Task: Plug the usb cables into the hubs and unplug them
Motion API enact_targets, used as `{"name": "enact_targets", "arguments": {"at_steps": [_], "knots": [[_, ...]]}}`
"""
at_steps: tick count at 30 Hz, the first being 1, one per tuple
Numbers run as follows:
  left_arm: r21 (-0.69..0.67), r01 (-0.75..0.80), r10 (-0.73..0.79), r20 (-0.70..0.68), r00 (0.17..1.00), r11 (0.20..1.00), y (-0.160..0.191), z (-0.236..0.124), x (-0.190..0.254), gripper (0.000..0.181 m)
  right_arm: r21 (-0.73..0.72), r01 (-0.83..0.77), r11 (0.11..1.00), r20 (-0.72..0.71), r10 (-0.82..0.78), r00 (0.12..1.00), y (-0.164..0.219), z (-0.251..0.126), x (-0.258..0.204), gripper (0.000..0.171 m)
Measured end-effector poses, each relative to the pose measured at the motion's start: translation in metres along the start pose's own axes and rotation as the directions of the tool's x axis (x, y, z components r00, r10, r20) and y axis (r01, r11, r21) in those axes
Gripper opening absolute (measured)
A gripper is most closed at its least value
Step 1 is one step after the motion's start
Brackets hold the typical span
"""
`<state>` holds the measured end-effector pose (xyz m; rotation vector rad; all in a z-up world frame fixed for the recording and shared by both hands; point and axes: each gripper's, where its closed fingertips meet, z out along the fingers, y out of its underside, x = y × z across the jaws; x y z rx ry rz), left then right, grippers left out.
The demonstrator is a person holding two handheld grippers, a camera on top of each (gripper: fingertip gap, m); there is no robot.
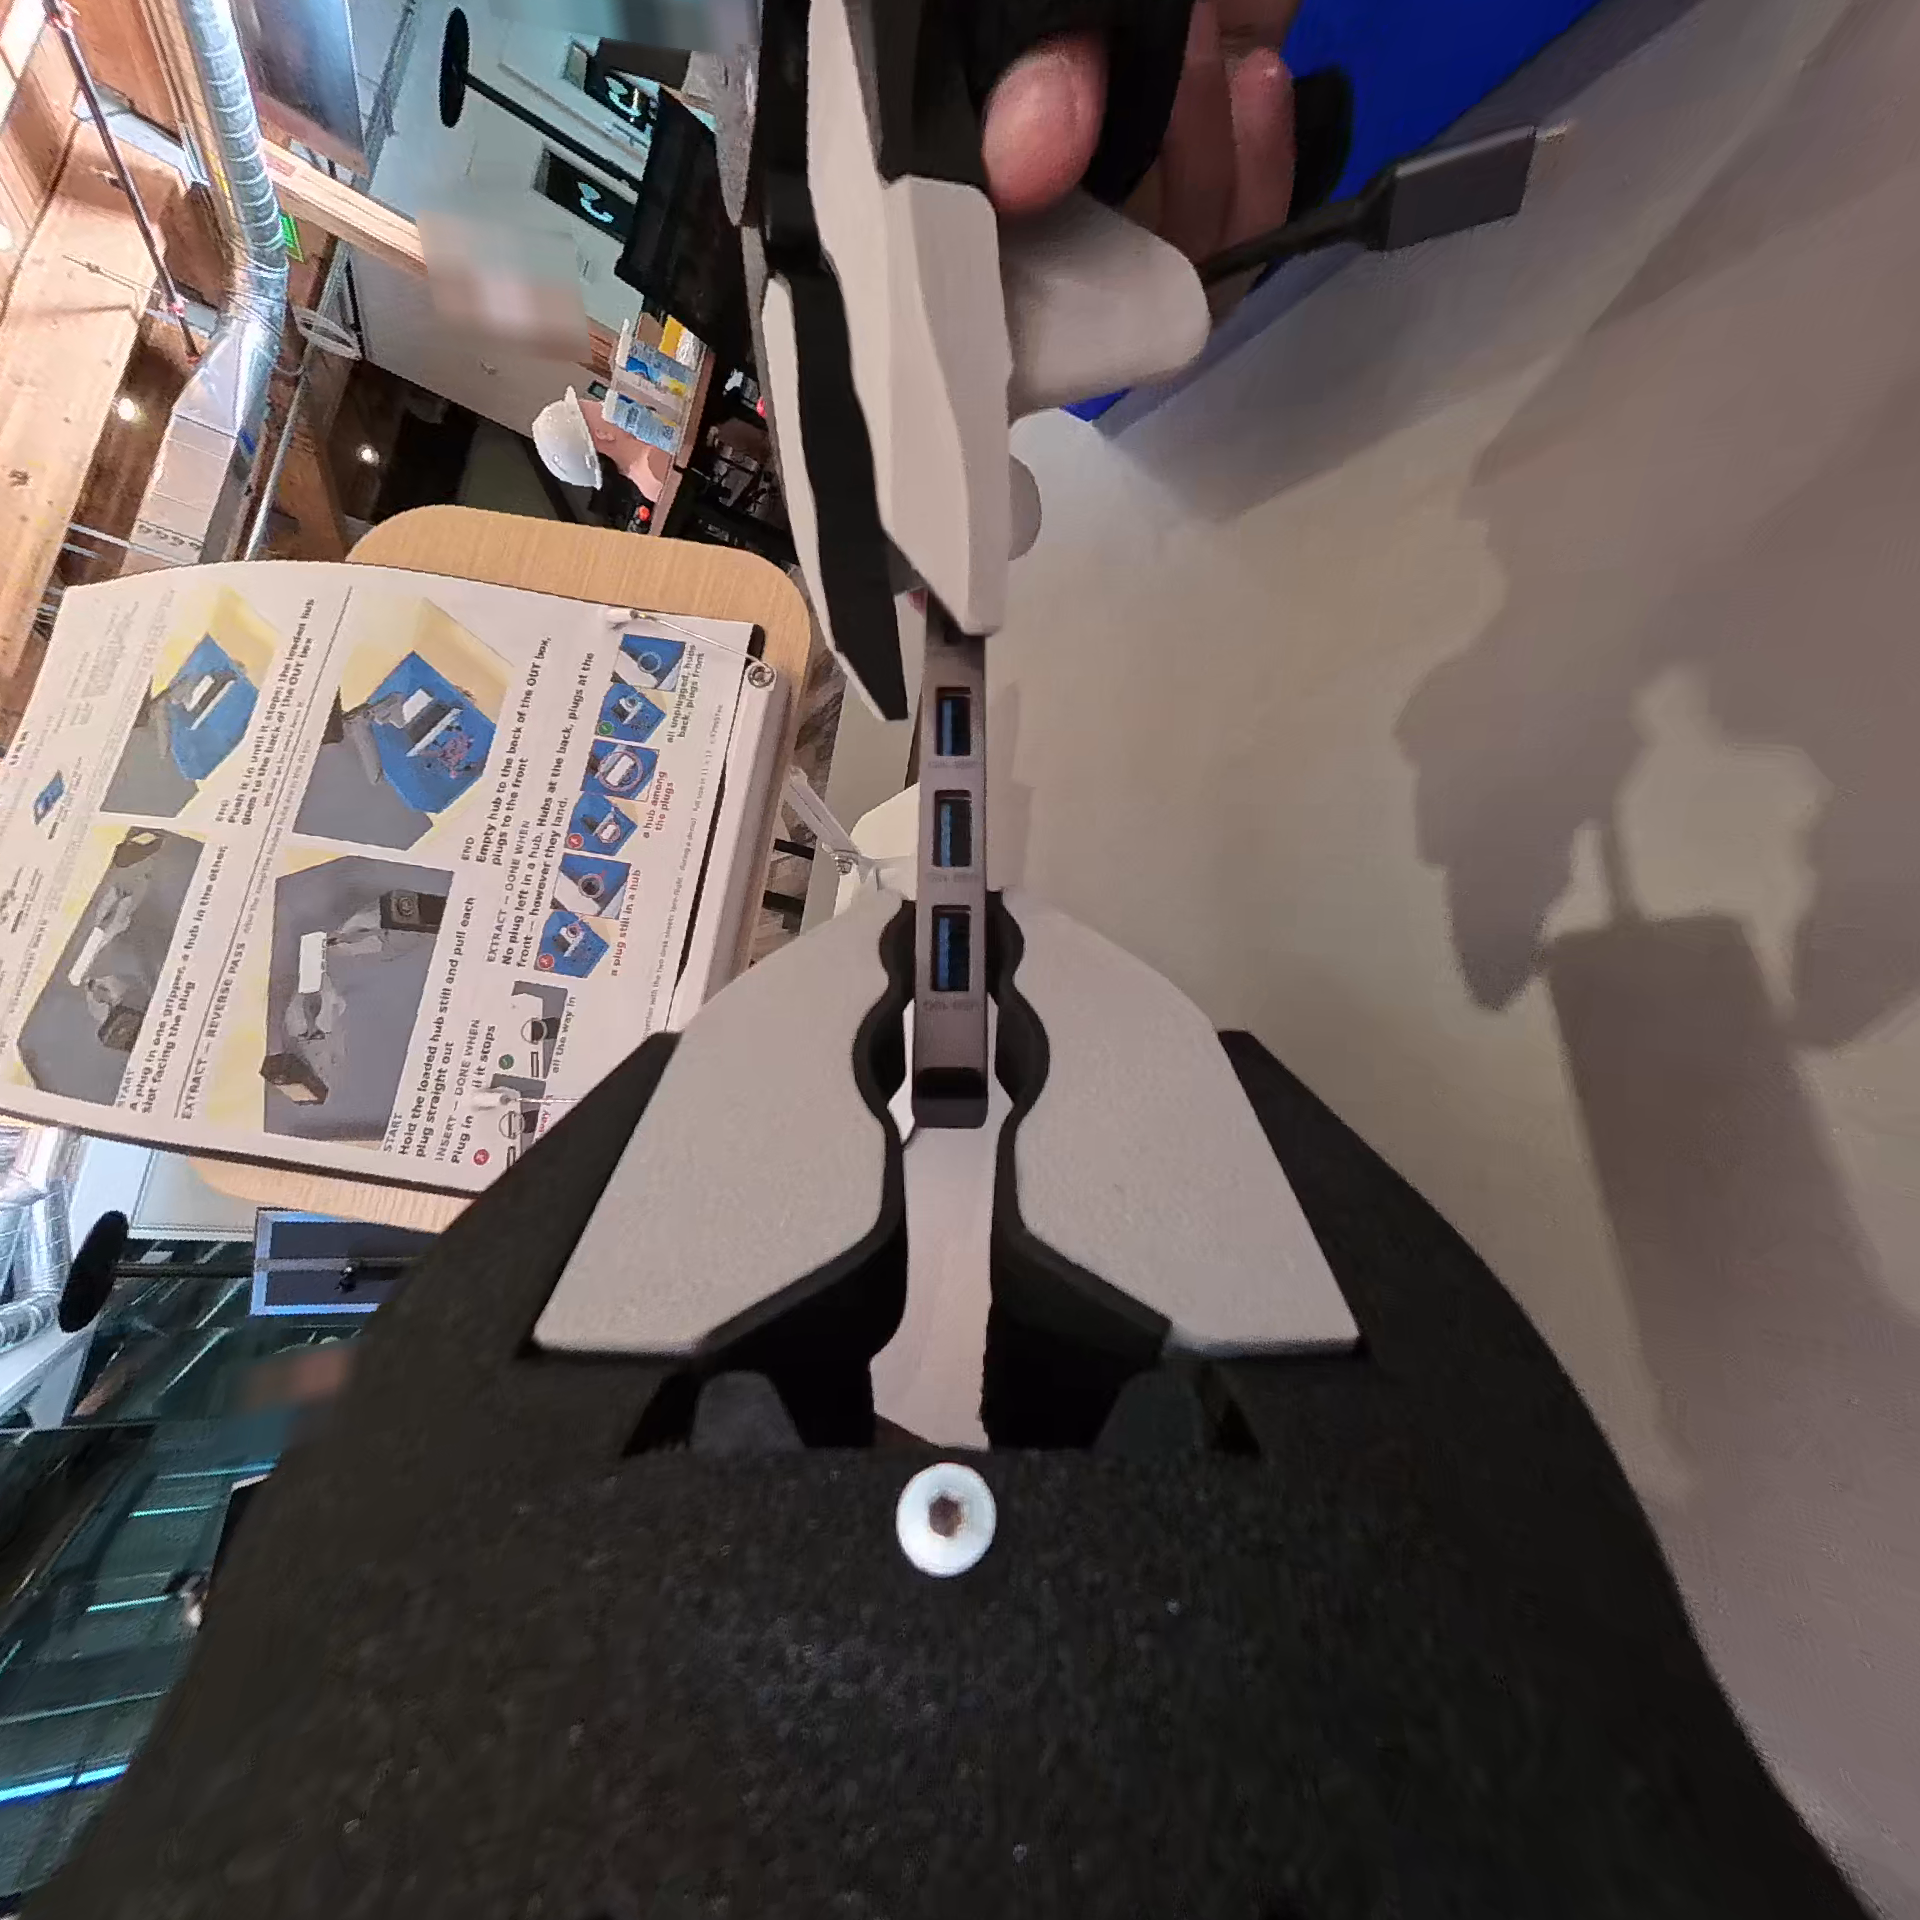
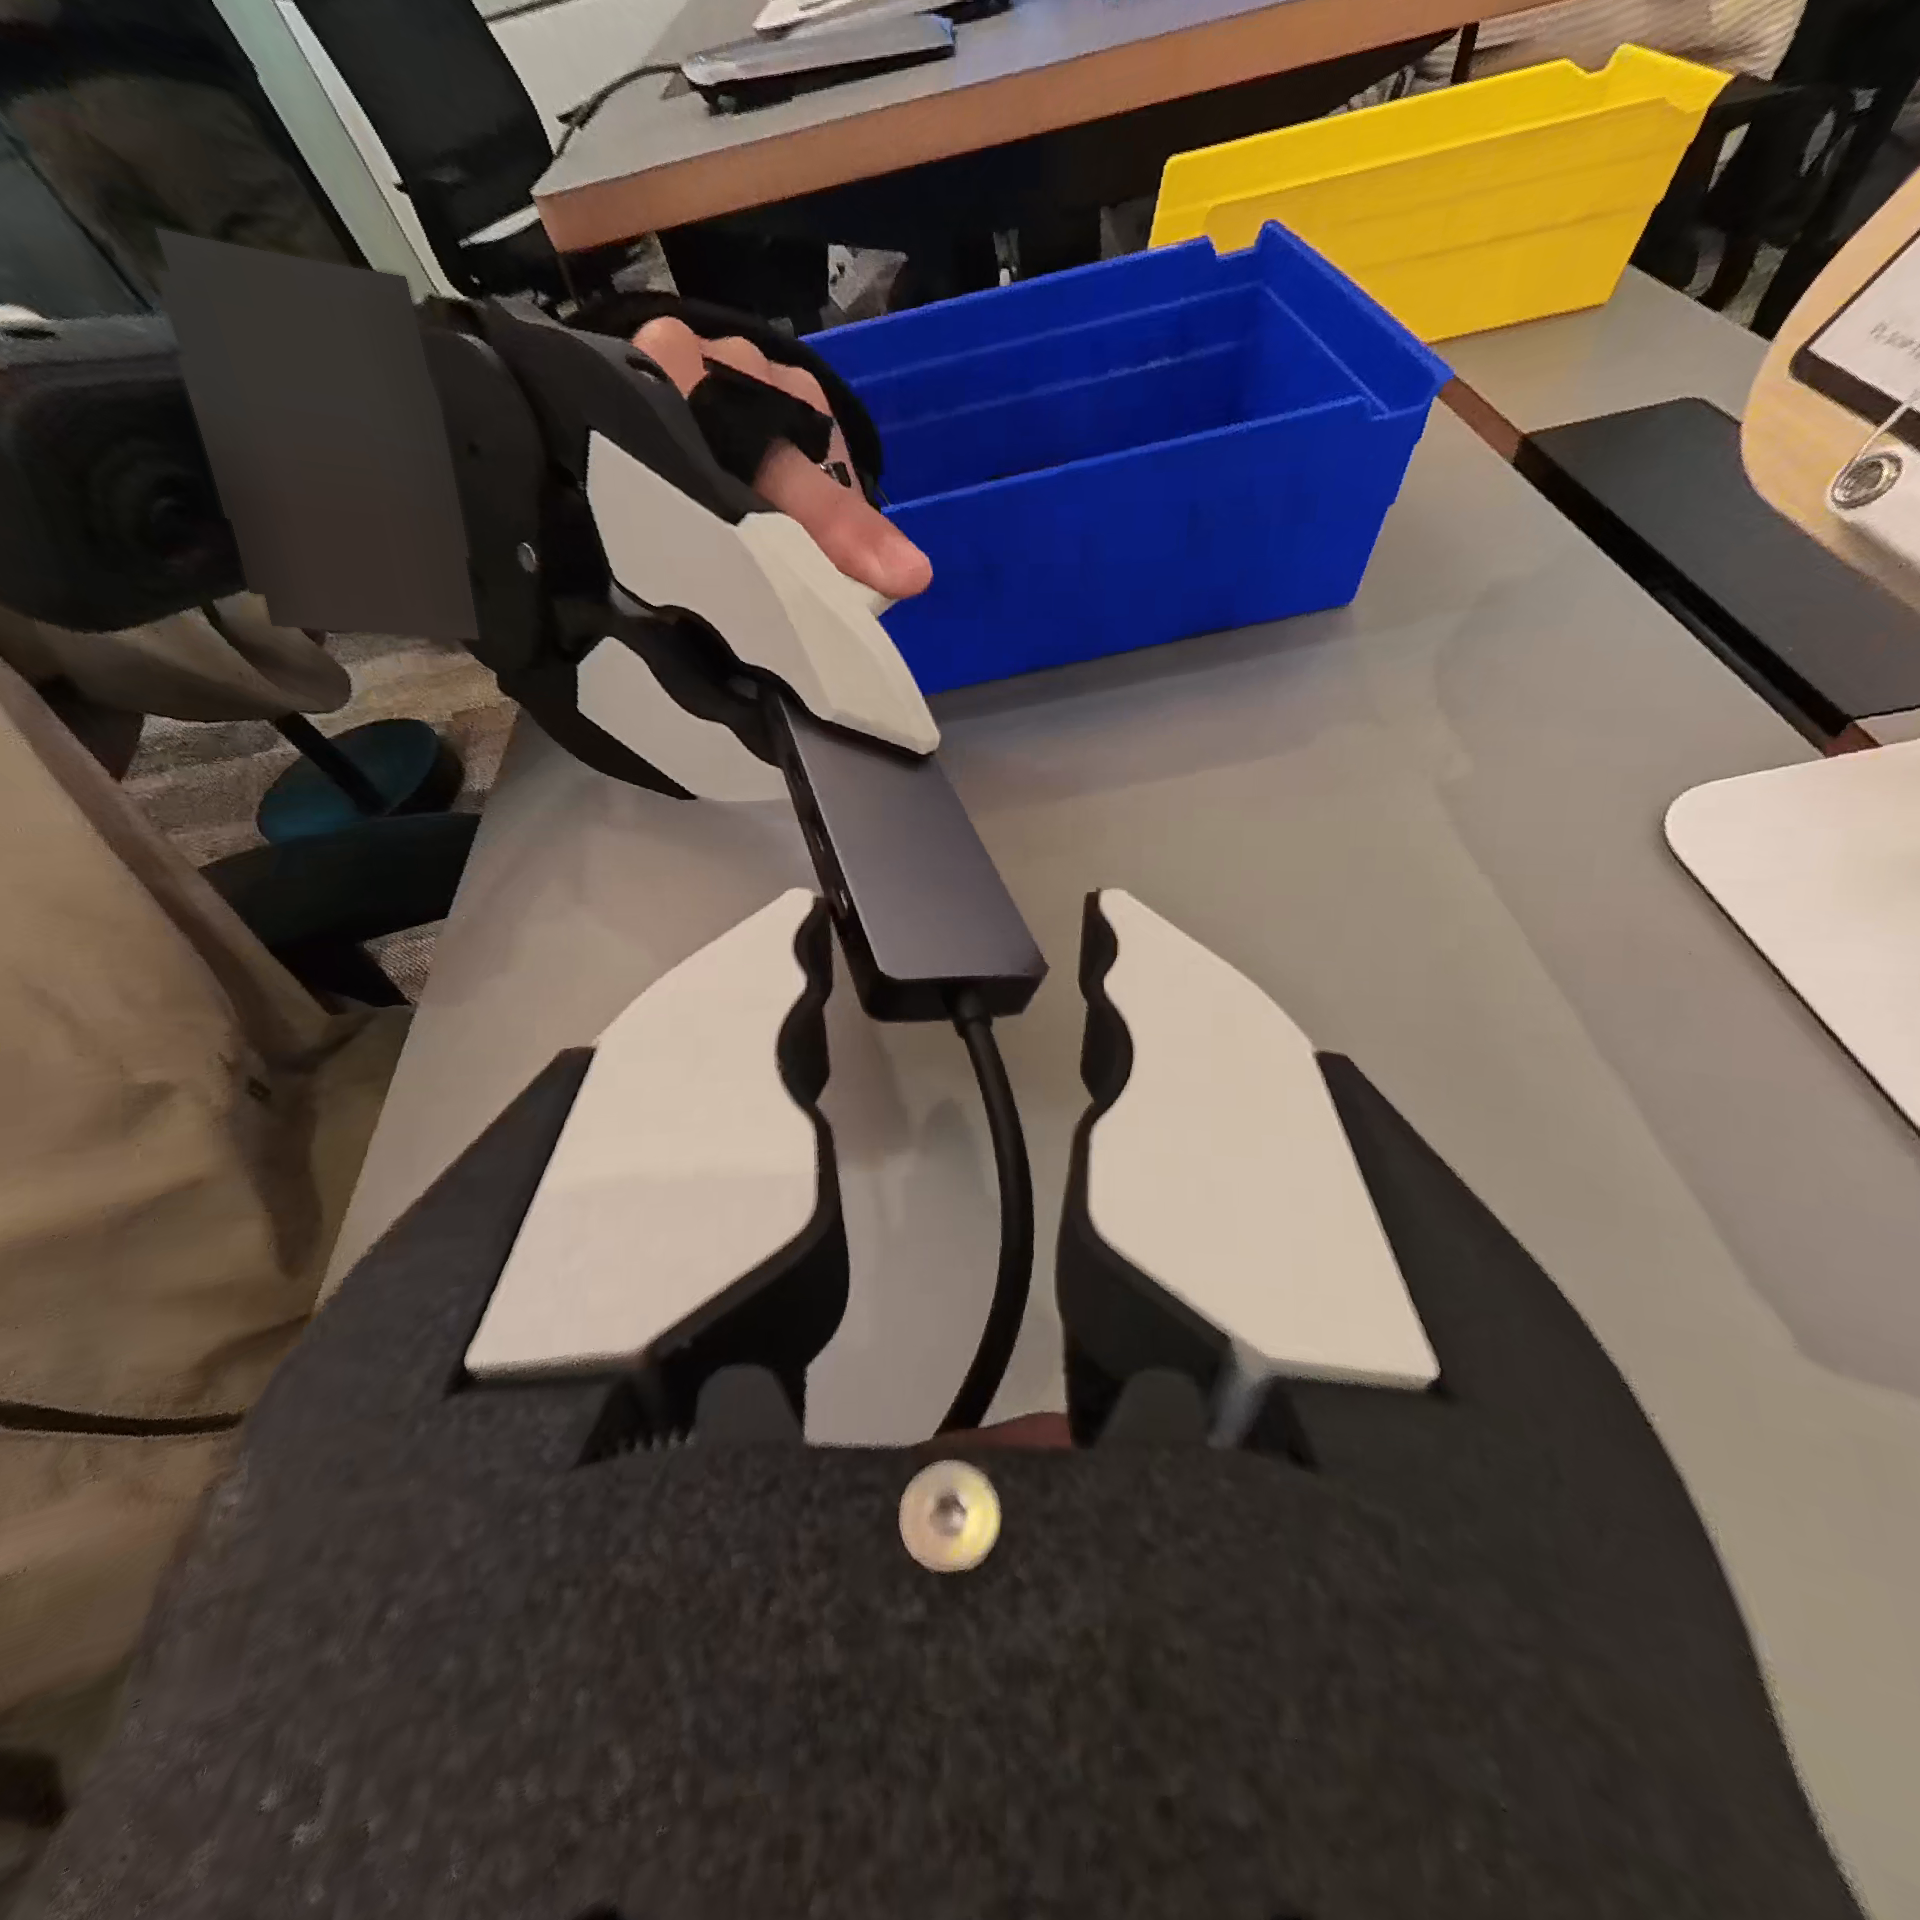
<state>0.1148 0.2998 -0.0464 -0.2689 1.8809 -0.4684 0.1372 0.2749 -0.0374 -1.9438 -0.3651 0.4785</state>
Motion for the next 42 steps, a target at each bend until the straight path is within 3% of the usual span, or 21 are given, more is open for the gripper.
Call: {"name": "enact_targets", "arguments": {"at_steps": [12,24,31,42], "knots": [[0.012,-0.037,0.037,-0.013,0.999,0.999,-0.003,0.005,0.004,0.012,-0.003,-0.037,0.999,0.055,0.037,0.998,0.009,0.001,-0.004,0.040],[0.030,-0.073,0.073,-0.030,0.997,0.997,-0.009,0.004,0.011,0.012,-0.090,-0.086,0.992,0.147,0.099,0.984,0.028,0.002,-0.008,0.048],[0.049,-0.077,0.079,-0.034,0.996,0.996,-0.013,0.002,0.010,0.012,-0.056,-0.072,0.996,0.233,0.083,0.969,0.023,0.000,-0.018,0.038],[0.014,-0.054,0.053,0.054,0.997,0.998,0.001,0.002,0.004,0.013,-0.021,-0.024,1.000,0.147,0.026,0.989,0.022,0.007,-0.009,0.038]]}}
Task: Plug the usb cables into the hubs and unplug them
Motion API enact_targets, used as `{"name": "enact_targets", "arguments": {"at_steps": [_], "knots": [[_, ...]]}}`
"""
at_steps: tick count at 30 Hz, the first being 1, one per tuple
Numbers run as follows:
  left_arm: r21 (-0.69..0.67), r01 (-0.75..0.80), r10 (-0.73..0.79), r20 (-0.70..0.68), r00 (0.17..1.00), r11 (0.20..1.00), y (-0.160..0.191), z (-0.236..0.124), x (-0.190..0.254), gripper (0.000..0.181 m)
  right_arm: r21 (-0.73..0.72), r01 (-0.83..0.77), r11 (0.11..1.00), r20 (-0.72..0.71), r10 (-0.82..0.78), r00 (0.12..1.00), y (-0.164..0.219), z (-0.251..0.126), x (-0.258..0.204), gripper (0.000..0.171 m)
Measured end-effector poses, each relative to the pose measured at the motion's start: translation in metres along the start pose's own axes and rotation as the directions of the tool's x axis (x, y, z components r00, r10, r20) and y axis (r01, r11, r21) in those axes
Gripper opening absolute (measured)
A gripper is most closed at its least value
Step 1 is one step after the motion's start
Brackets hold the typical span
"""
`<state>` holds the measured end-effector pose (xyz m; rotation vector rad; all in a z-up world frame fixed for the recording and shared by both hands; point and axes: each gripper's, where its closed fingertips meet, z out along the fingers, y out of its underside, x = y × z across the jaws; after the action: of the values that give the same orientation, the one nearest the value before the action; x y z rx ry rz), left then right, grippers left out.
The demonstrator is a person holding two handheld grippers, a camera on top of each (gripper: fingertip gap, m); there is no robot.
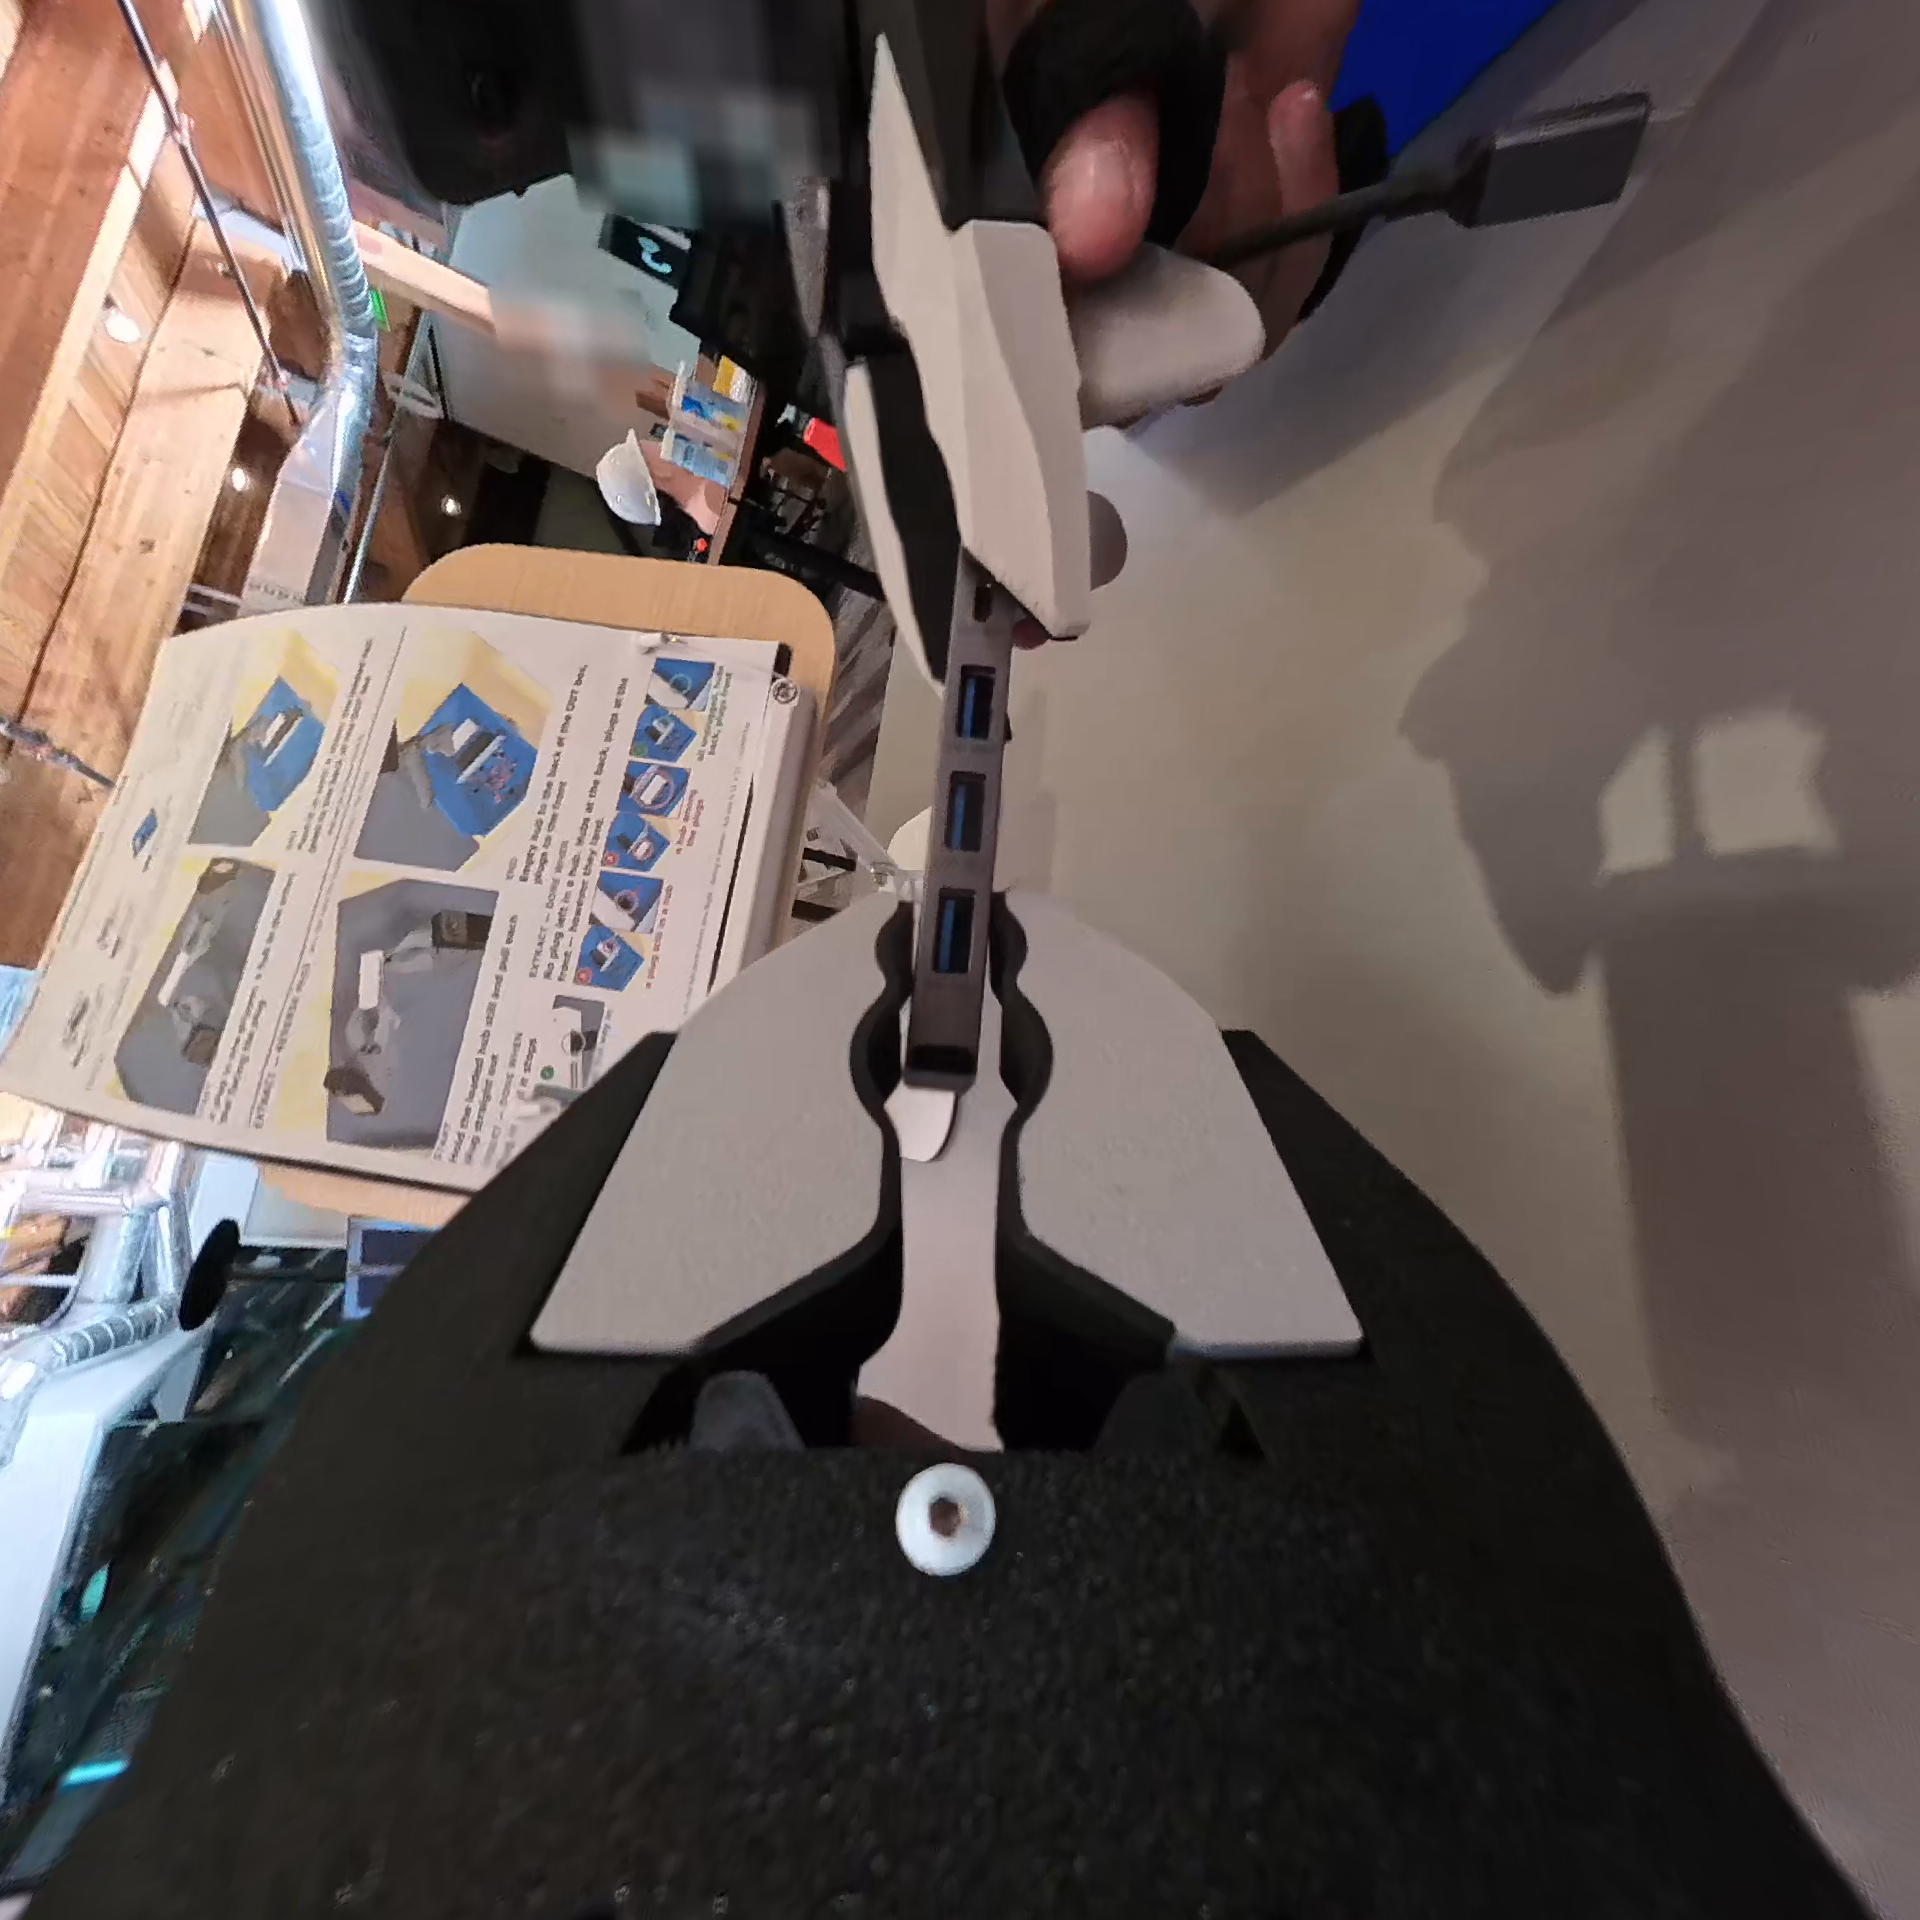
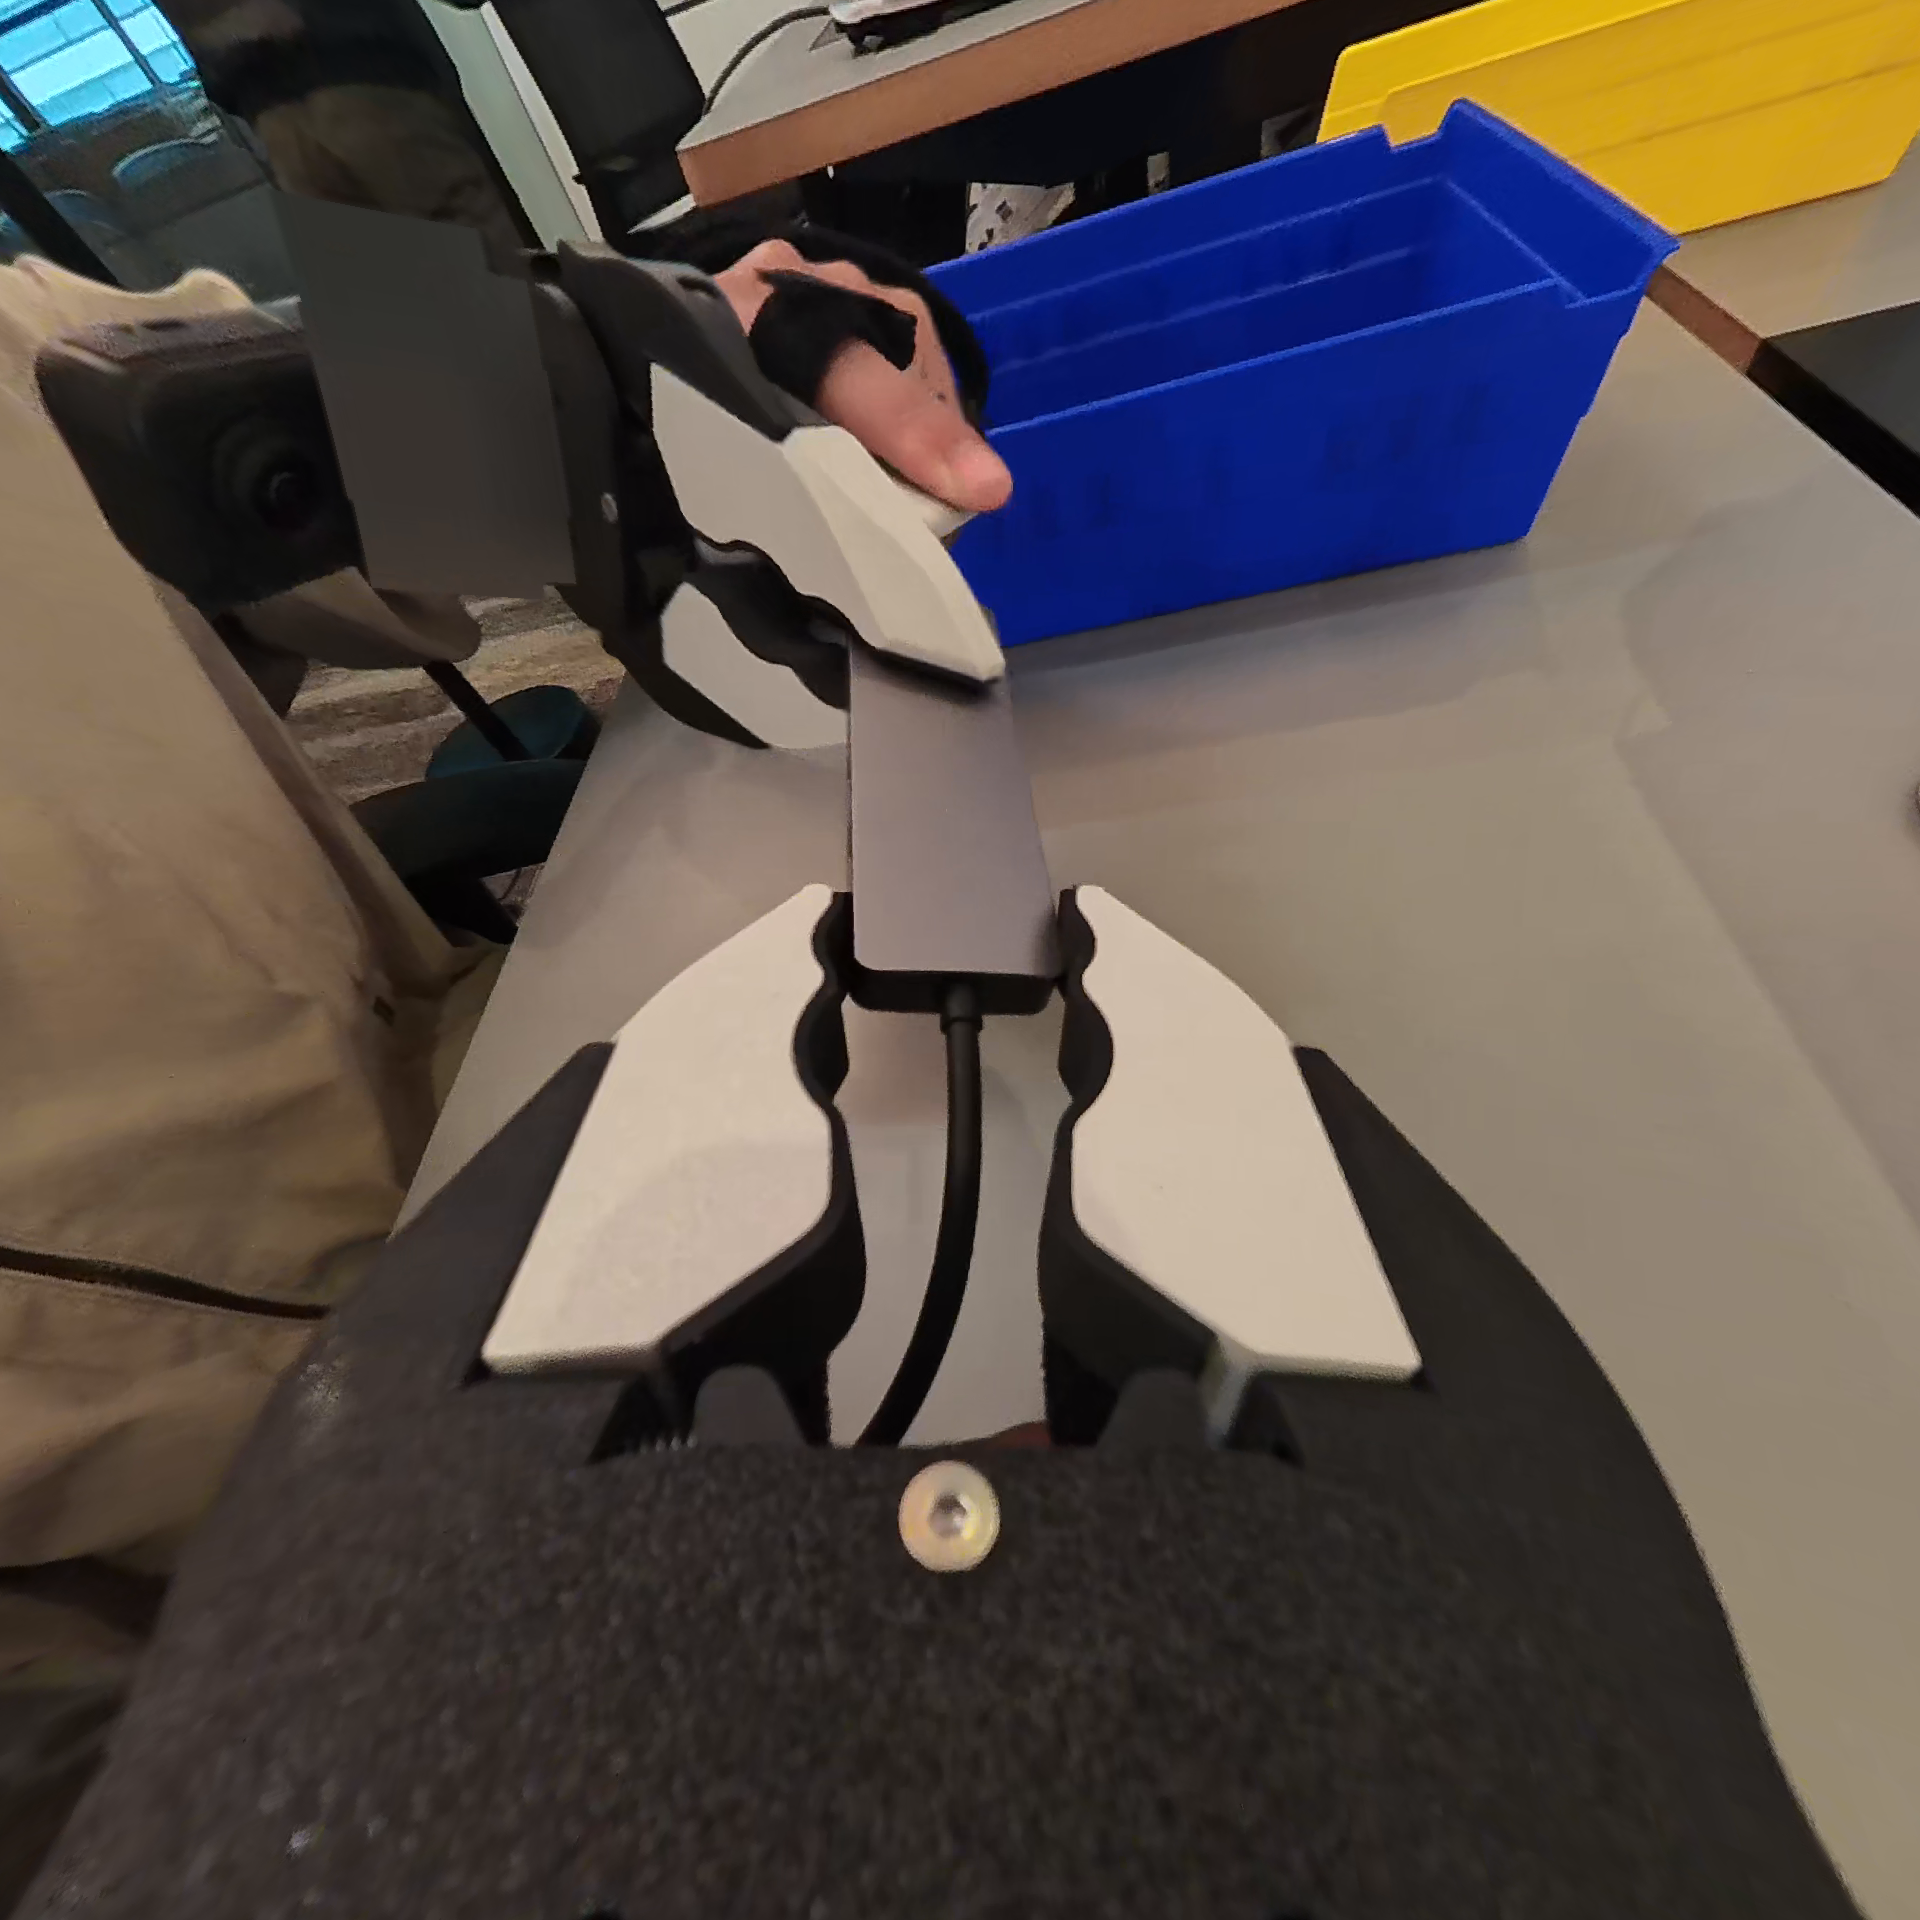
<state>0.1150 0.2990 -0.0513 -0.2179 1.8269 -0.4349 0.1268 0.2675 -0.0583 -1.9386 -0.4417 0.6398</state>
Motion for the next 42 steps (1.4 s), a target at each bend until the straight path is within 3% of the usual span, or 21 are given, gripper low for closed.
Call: {"name": "enact_targets", "arguments": {"at_steps": [4,7,11,14,18,22,26,37,42], "knots": [[-0.045,0.105,-0.102,0.057,0.993,0.993,0.013,-0.008,-0.014,0.021,0.037,-0.005,0.999,-0.058,0.007,0.998,-0.001,-0.008,0.010,0.038],[-0.110,0.321,-0.311,0.098,0.945,0.941,0.031,-0.018,-0.024,0.032,0.060,0.015,0.998,-0.135,-0.007,0.991,-0.003,-0.016,0.018,0.038],[-0.174,0.643,-0.633,0.112,0.766,0.746,0.047,-0.037,-0.022,0.053,0.083,0.053,0.995,-0.229,-0.032,0.973,-0.003,-0.024,0.023,0.038],[-0.173,0.842,-0.851,0.035,0.524,0.512,0.040,-0.050,-0.003,0.073,0.097,0.073,0.993,-0.263,-0.045,0.964,0.001,-0.025,0.023,0.038],[-0.172,0.899,-0.893,0.142,0.426,0.402,0.063,-0.065,0.014,0.080,0.115,0.086,0.990,-0.286,-0.050,0.957,0.004,-0.027,0.024,0.038],[-0.073,0.952,-0.928,0.213,0.307,0.298,0.077,-0.084,0.006,0.080,0.106,0.095,0.990,-0.312,-0.058,0.948,0.008,-0.031,0.027,0.038],[-0.017,0.958,-0.925,0.255,0.282,0.288,0.080,-0.105,-0.007,0.074,0.124,0.097,0.987,-0.316,-0.054,0.947,0.009,-0.031,0.027,0.038],[-0.026,0.963,-0.913,0.313,0.262,0.268,0.094,-0.132,-0.005,0.071,0.112,0.102,0.988,-0.320,-0.062,0.945,0.014,-0.027,0.027,0.038],[-0.083,0.953,-0.874,0.382,0.299,0.290,0.111,-0.149,-0.007,0.070,0.117,0.107,0.987,-0.322,-0.064,0.945,0.012,-0.028,0.026,0.038]]}}
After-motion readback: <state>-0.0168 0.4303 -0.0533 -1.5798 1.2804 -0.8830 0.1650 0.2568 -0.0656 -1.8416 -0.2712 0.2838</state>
